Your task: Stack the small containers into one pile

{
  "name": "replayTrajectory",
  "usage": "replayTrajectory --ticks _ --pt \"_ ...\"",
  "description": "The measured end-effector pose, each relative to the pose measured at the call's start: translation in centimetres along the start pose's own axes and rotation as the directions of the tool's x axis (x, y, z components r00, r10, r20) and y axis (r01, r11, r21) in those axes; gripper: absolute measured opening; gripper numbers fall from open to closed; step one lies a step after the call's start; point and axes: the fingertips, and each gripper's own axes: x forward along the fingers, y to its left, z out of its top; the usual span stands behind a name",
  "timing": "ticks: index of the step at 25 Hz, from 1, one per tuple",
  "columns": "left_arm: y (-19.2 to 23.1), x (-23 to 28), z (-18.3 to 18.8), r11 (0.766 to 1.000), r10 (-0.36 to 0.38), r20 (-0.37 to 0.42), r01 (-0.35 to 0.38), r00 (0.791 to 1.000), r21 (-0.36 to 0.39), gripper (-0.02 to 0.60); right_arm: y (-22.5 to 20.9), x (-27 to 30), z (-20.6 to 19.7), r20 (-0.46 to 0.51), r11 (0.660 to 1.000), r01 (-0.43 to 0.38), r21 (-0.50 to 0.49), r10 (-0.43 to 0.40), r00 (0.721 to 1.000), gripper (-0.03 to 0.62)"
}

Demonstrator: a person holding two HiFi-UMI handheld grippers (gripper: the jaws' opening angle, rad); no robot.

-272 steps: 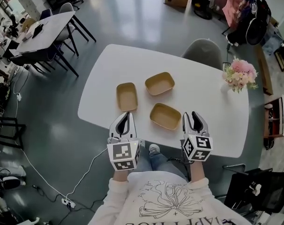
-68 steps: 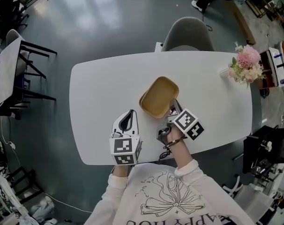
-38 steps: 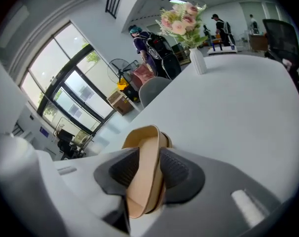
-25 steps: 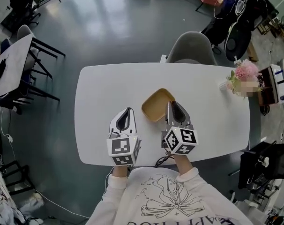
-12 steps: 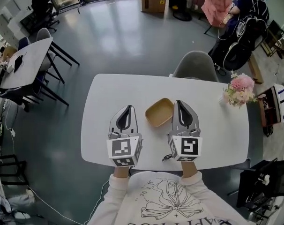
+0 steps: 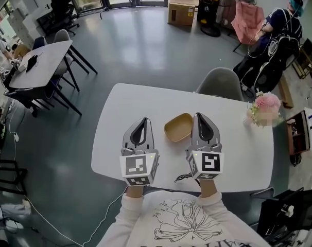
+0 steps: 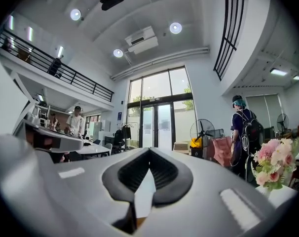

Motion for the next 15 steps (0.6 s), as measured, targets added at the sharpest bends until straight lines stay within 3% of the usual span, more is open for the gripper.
replayTrajectory --ticks 15 --pt "0.8 -1.3 0.6 1.000 0.021 0.017 -0.021 1.000 0.001 0.008 0.3 -0.4 0.4 0.005 1.000 -0.004 0.027 0.004 1.000 0.011"
